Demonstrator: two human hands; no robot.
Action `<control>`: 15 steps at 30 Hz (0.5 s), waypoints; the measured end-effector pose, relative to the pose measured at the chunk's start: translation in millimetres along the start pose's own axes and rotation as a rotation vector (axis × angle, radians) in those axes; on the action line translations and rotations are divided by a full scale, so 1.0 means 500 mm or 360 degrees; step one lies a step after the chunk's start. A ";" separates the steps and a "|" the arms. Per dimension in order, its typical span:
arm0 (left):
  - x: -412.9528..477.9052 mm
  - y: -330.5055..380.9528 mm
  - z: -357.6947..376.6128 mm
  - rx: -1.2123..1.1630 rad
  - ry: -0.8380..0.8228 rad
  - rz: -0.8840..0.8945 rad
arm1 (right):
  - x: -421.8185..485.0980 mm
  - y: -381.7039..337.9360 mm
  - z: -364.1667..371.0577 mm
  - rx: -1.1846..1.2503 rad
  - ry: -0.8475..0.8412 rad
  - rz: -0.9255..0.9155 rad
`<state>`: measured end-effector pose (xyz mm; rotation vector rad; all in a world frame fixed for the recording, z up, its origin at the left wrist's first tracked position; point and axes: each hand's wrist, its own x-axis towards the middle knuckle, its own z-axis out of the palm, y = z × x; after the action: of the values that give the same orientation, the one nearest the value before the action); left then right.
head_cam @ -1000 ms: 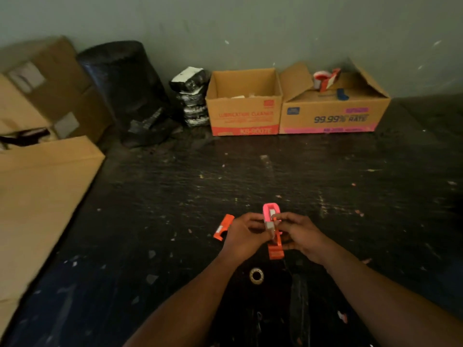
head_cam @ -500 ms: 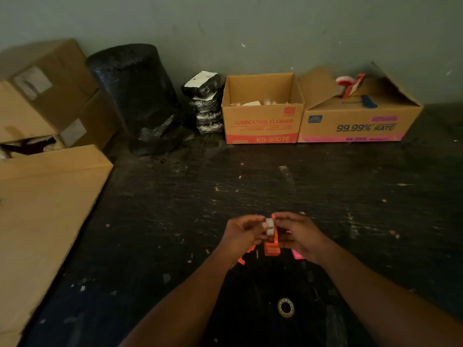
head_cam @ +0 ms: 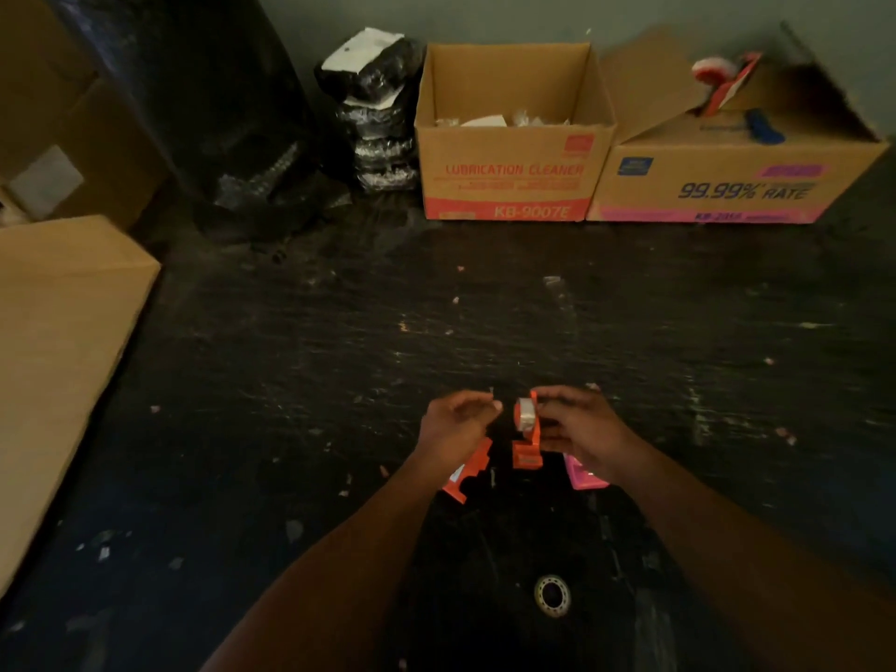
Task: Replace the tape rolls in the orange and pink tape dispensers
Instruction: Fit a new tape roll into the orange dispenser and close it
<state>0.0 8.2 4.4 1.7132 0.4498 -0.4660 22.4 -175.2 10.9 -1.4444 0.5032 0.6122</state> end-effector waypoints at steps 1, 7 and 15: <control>0.010 -0.016 0.000 0.0154 0.0068 0.0029 | 0.004 0.002 -0.003 -0.0004 0.0006 0.0013; 0.027 -0.097 0.008 0.1026 0.0198 -0.0080 | 0.011 0.019 -0.025 -0.0027 0.0009 0.0098; 0.031 -0.092 0.017 0.0914 0.0198 -0.0188 | 0.000 0.023 -0.019 -0.0025 0.0013 0.0099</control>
<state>-11.9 8.9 -43.3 2.2868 0.5433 -0.6165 15.6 -184.6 1.6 -1.4506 0.5527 0.6613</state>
